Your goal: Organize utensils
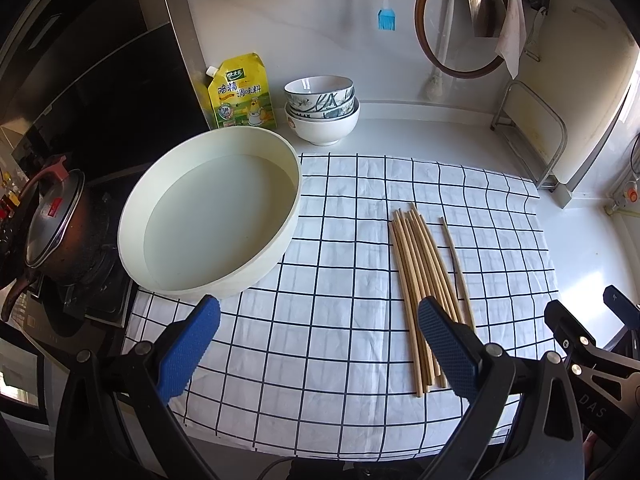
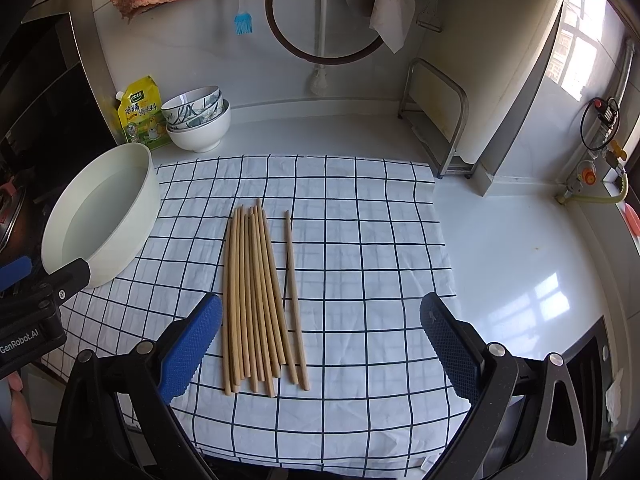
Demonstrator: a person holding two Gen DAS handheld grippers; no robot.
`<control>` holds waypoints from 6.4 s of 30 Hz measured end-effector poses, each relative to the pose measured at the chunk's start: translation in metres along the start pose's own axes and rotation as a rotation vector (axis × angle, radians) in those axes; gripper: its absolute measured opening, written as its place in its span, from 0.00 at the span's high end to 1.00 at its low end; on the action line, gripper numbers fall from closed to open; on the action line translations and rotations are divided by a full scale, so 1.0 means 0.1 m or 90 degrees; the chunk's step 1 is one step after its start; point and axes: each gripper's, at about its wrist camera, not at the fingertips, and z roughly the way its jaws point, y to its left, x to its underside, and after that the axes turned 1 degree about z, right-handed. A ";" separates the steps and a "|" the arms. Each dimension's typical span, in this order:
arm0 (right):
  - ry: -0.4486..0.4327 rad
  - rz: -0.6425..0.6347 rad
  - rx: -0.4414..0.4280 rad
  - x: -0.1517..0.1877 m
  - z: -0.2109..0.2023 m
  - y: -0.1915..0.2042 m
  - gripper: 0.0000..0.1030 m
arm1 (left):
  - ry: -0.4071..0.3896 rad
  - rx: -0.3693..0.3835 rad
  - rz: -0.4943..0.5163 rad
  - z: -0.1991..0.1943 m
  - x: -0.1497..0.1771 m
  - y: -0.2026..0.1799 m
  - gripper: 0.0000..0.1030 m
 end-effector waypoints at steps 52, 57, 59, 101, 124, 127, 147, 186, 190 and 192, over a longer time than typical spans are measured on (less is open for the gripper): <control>-0.002 -0.006 0.002 -0.05 0.01 0.06 0.08 | -0.002 -0.003 -0.005 -0.01 -0.01 0.05 0.06; -0.001 -0.007 0.000 -0.06 0.03 0.06 0.08 | 0.001 -0.001 -0.006 0.03 -0.03 0.07 0.06; 0.002 -0.007 -0.005 -0.07 0.06 0.06 0.08 | 0.002 -0.001 -0.008 0.06 -0.05 0.07 0.06; 0.096 -0.098 -0.036 0.25 1.75 -0.13 0.09 | 0.115 0.026 -0.016 1.56 0.33 -0.45 0.06; 0.073 -0.128 -0.080 0.24 1.67 -0.10 0.47 | 0.121 0.039 -0.017 1.57 0.35 -0.50 0.06; 0.072 -0.124 -0.082 0.25 1.67 -0.13 0.47 | 0.120 0.039 -0.015 1.58 0.34 -0.52 0.06; 0.078 -0.114 -0.063 0.26 1.64 -0.23 0.37 | 0.125 -0.006 0.007 1.63 0.43 -0.54 0.05; 0.048 -0.116 -0.176 -0.20 1.17 0.24 0.94 | 0.078 0.126 -0.029 1.13 0.03 -0.17 0.93; 0.028 -0.128 -0.206 -0.48 0.95 0.51 0.94 | 0.041 0.119 -0.040 0.85 -0.18 0.12 0.93; 0.017 -0.137 -0.223 -0.61 0.85 0.68 0.94 | 0.023 0.110 -0.045 0.73 -0.27 0.30 0.93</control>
